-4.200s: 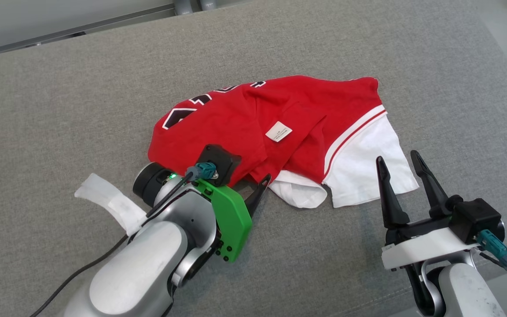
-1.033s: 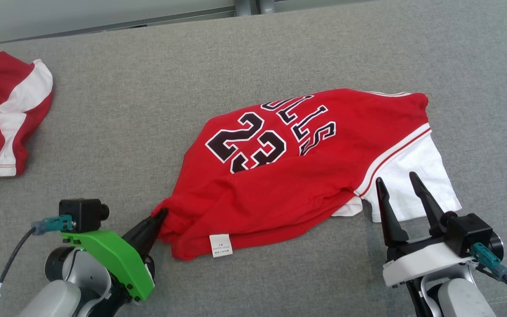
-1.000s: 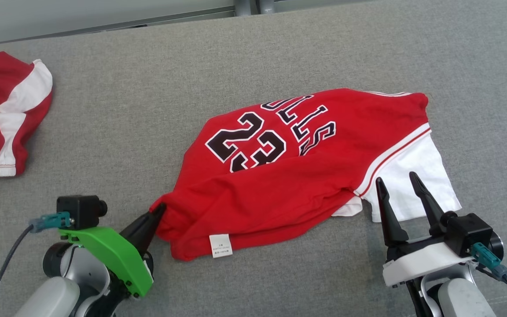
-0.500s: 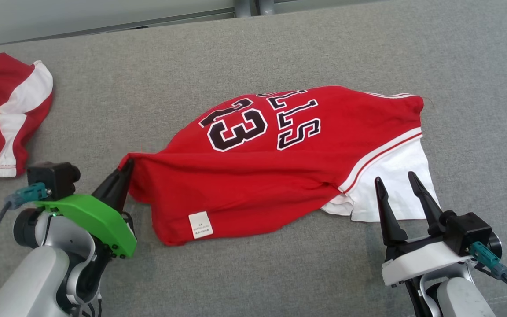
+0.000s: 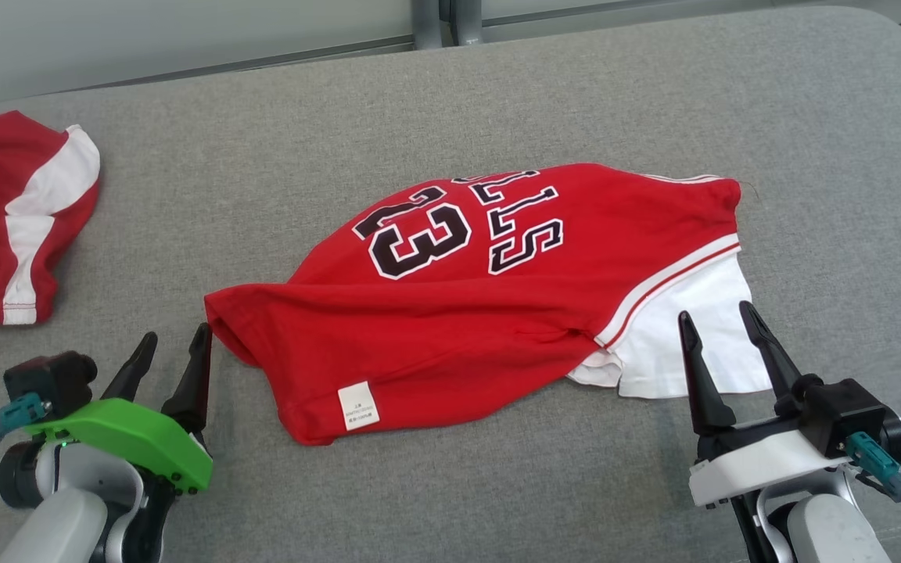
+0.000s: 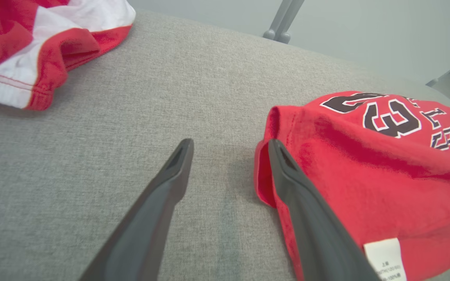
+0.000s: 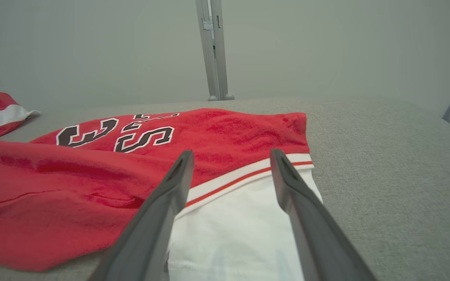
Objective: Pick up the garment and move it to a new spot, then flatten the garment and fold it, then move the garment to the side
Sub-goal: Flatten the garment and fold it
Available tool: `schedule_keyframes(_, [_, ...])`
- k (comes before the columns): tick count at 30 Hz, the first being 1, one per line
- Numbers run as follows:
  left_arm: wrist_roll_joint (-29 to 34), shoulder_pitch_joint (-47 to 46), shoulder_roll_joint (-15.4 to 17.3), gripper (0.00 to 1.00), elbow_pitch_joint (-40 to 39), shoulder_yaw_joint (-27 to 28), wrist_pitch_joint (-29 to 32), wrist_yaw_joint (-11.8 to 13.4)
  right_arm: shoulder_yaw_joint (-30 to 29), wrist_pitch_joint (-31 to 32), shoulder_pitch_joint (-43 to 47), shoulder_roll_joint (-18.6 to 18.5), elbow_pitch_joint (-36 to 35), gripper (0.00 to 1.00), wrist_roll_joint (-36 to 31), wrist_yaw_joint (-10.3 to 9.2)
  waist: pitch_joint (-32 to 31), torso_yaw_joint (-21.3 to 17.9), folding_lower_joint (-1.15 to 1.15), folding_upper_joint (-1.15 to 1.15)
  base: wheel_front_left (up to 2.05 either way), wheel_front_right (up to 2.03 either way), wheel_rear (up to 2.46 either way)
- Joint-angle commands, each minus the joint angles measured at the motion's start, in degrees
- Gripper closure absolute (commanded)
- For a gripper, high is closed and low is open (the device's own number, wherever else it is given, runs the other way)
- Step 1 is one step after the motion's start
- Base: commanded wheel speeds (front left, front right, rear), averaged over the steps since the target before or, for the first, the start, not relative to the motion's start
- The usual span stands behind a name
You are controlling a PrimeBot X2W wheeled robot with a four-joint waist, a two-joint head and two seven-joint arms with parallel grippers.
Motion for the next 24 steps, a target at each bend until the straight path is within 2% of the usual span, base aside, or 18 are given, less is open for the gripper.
schedule_keyframes(1, [-0.1,1.4,0.4,0.00,-0.7,0.6,-1.0,0.6,-0.2,-0.2,0.8,-0.2,-0.5,0.00,-0.3,0.00,-0.7,0.2,0.00,0.39,0.00,0.00,0.00])
schedule_keyframes(8, [2.4,9.9,-0.3,0.00,-9.4,2.7,-9.5,5.1,-4.0,-0.2,2.8,-1.3,-4.8,0.00,-2.3,0.00,-3.3,2.4,0.00,0.39,0.00,0.00,0.00])
schedule_keyframes(12, [5.6,14.0,-0.3,0.00,-11.1,2.8,-12.0,6.2,-5.8,-0.2,4.1,-1.9,-7.2,0.00,-3.1,0.00,-4.7,3.6,0.00,0.39,0.00,0.00,0.00])
schedule_keyframes(18, [10.6,18.1,-0.8,0.00,-10.3,4.8,-13.3,3.7,-7.1,-0.2,6.1,-1.8,-8.6,0.00,-4.1,0.00,-6.9,5.2,0.00,0.39,0.00,0.00,0.00])
schedule_keyframes(24, [19.4,22.2,-5.3,0.00,-11.4,13.0,-13.3,-1.9,-7.3,-0.2,8.2,-1.4,-8.3,0.00,-4.9,0.00,-8.6,5.6,0.00,0.39,0.00,0.00,0.00])
